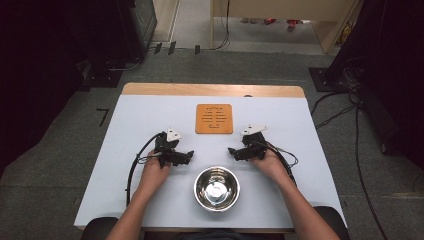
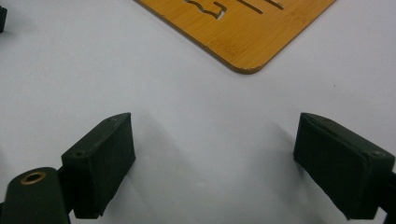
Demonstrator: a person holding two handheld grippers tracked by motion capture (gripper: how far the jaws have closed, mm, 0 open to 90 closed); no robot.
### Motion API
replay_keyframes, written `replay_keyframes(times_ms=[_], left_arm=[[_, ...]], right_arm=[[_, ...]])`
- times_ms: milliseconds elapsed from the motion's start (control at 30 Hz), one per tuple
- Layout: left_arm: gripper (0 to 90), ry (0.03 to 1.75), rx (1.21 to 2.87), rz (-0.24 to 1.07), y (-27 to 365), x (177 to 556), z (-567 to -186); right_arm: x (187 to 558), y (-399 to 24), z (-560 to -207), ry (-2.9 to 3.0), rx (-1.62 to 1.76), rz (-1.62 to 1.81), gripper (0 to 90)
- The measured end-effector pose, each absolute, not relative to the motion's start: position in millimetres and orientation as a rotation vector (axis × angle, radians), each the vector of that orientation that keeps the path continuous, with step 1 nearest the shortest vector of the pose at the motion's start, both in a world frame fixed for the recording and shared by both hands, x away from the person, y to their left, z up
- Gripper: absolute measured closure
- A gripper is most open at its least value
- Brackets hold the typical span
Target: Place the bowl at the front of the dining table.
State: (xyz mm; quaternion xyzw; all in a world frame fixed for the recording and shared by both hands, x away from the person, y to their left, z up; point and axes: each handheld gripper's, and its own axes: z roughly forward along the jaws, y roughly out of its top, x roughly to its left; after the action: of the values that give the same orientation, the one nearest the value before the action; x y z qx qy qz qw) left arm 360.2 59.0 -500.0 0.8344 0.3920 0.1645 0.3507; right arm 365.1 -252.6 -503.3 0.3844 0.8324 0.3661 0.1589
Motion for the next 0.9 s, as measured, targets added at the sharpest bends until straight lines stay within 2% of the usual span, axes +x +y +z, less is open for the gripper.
replay_keyframes(times_ms=[900], left_arm=[[5.3, 1.015, 2.159, 0.428, 58.8, 360.1, -500.2]], right_arm=[[365.8, -246.9, -499.4, 2.376, 1.155, 0.996, 13.1]])
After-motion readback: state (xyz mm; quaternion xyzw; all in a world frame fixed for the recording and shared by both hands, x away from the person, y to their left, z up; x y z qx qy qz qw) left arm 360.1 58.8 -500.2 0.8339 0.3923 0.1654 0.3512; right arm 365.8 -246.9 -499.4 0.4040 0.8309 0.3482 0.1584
